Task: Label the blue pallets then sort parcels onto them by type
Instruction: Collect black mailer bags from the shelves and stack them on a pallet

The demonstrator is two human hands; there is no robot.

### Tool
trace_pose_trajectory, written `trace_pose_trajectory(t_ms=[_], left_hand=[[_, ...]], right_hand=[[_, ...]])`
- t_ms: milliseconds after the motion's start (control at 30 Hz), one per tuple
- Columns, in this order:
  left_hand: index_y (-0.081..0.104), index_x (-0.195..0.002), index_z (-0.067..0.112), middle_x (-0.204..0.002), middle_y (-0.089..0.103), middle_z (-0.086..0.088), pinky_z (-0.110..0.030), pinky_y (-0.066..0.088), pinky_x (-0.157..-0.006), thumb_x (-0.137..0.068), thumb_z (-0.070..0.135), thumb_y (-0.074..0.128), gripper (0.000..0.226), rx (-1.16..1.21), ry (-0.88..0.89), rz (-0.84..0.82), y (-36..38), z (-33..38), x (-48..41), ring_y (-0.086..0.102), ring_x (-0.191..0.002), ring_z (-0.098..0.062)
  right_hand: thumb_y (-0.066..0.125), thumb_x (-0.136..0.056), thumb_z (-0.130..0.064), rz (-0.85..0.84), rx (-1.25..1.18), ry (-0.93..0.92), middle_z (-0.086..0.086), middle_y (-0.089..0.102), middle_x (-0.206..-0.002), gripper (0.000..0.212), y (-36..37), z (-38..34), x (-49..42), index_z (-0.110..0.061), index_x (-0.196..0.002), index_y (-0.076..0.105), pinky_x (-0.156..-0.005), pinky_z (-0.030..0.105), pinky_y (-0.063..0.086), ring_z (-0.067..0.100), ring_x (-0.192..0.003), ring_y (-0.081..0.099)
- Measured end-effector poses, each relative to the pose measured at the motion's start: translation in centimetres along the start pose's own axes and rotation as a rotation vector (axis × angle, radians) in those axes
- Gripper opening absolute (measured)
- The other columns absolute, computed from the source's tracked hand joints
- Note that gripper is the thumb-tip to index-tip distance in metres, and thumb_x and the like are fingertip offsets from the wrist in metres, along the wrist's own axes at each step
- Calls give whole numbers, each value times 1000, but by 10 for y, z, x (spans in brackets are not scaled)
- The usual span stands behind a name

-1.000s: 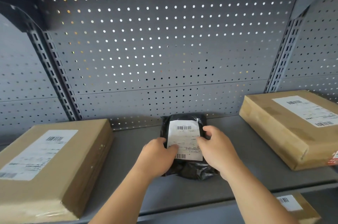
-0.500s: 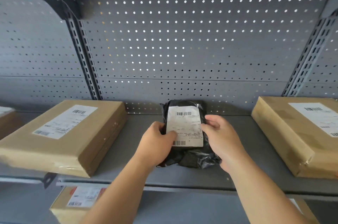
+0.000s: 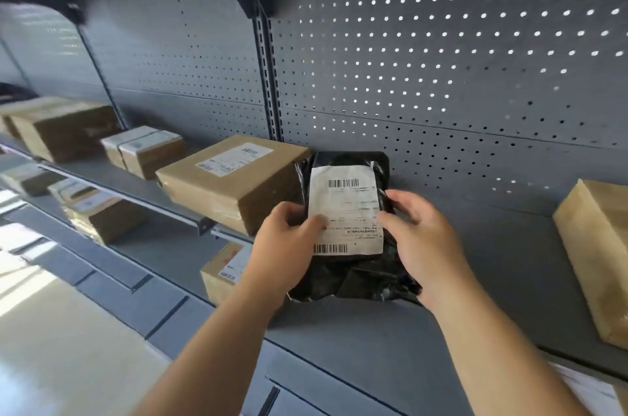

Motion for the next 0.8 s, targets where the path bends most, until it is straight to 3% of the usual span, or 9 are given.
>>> trace_pose_trajectory(t_ms=[133,267,333,400,467,600,700,800], left_hand=[[63,-99,38,-90,73,13,-27,63,-68,-87,45,68,15,24,-28,123,-53,-7,17,73,-77,-5],[63,-96,38,-91,72,12,-28,64,-67,-89,43,66,9,19,-33,243,-113,-12,30,73,-80,-6],[62,-95,37,-90,71,11,-30,64,-67,-90,42,66,8,19,-38,300,-144,-17,36,73,-80,-8],[61,-94,36,-87,72,11,-22,61,-59,-90,42,66,8,28,-44,356,-175,-24,41,73,-75,-7],[62,-93,35,-87,72,10,-16,54,-53,-90,42,66,9,44,-54,408,-209,-33,46,72,-73,-6],[62,-97,32,-92,72,8,-18,52,-54,-90,40,66,11,60,-82,499,-286,-56,55,71,-80,-9],[62,-97,30,-91,70,7,-12,44,-44,-91,38,65,10,50,-90,567,-350,-72,59,68,-77,-8],[62,-96,27,-90,70,5,-8,40,-40,-91,35,65,10,51,-101,624,-412,-91,62,67,-77,-7]], right_hand=[[70,-92,-22,-102,-36,-23,-17,68,-121,31,46,-14,12,-33,-121,66,-94,33,54,5,-114,63],[71,-91,-17,-214,-103,-64,-16,72,-113,29,103,-30,26,-31,-116,68,-84,23,54,-1,-104,67],[70,-92,-18,-271,-96,-80,-15,72,-113,30,134,-36,33,-30,-118,68,-86,27,56,3,-105,68],[69,-93,-19,-332,-80,-90,-13,71,-117,31,168,-41,41,-30,-122,66,-88,33,58,8,-109,67],[68,-93,-21,-387,-76,-98,-12,71,-116,30,204,-47,49,-32,-121,66,-84,33,61,10,-108,68],[66,-94,-26,-487,-39,-140,-16,70,-115,28,288,-60,70,-38,-120,64,-78,33,63,9,-106,68],[65,-95,-28,-552,-16,-163,-21,68,-111,29,357,-70,90,-38,-122,63,-63,17,58,5,-102,66],[65,-95,-29,-610,5,-168,-22,65,-109,28,425,-78,112,-38,-122,62,-56,15,55,2,-98,64]])
Point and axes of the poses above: each hand's wrist, its own x-axis away from the middle knuckle, its own y-axis out of the palm, z = x × y, the point moved 7 cm from there along -x, towards the middle knuckle
